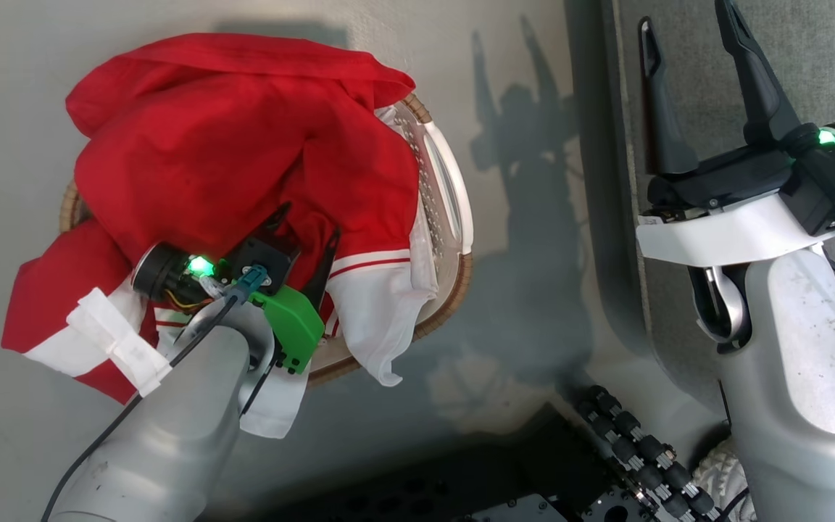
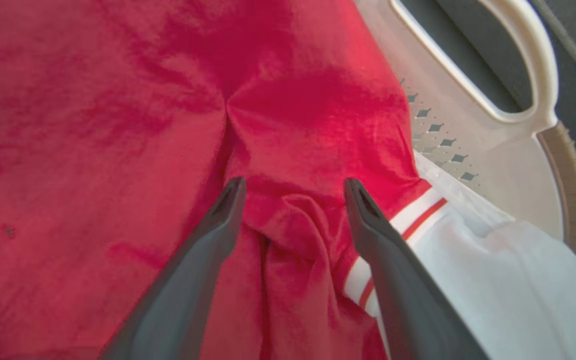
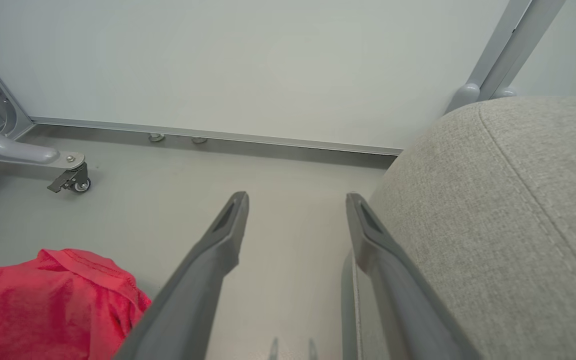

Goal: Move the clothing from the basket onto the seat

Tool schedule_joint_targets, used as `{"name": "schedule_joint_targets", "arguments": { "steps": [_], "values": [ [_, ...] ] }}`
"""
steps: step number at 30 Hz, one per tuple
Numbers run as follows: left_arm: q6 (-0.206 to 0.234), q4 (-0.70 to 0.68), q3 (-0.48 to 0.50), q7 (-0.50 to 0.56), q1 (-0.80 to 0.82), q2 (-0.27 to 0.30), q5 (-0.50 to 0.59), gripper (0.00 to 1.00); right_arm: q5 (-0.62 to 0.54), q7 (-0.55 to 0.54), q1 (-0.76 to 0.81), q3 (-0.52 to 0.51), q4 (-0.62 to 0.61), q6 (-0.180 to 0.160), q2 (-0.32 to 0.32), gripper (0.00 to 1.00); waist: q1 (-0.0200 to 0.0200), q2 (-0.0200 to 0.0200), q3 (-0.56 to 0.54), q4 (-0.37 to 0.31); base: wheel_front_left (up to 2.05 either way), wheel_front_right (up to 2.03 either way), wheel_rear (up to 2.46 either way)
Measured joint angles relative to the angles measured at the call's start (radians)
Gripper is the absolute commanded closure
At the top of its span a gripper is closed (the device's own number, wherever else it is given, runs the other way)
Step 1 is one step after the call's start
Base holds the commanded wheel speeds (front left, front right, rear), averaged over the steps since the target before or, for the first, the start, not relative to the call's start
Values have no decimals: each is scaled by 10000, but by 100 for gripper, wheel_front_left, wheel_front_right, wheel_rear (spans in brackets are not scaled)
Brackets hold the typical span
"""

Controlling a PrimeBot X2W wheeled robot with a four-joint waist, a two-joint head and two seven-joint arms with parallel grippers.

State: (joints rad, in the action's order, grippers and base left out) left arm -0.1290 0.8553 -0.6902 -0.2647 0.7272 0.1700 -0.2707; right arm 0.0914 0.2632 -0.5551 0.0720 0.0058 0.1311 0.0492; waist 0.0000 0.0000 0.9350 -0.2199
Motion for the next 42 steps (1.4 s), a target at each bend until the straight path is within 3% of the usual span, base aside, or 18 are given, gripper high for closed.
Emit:
{"name": "schedule_joint_targets", "arguments": {
  "steps": [8,20,21,22,27,29,42],
  "values": [
    [0,1444,-1152,0,367,-265,-989,0,-130,0,215,-173,-113,0,2,0,0,0,181,-39,0,0,0],
    [0,3051,-2161,-2,1020,-633,-1540,0,-213,0,502,-282,-161,0,2,0,0,0,227,54,0,0,0],
    [0,3271,-2282,82,1049,-688,-1710,60,-213,0,501,-244,-144,0,2,0,0,0,214,54,0,0,0],
    [0,3346,-2370,81,1059,-704,-1758,100,-211,0,496,-213,-130,0,2,0,0,0,202,51,0,0,0],
    [0,3375,-2560,67,1168,-750,-2180,100,-165,0,313,-38,0,0,0,0,0,0,96,31,0,0,0],
    [0,3212,-2220,35,1170,-656,-2531,100,-105,0,204,90,98,0,4,0,0,0,-37,-8,0,0,0],
    [59,1463,-1139,6,-42,-447,-2027,100,-38,0,148,405,849,0,-2,0,0,0,-1627,27,0,0,0]
  ]
}}
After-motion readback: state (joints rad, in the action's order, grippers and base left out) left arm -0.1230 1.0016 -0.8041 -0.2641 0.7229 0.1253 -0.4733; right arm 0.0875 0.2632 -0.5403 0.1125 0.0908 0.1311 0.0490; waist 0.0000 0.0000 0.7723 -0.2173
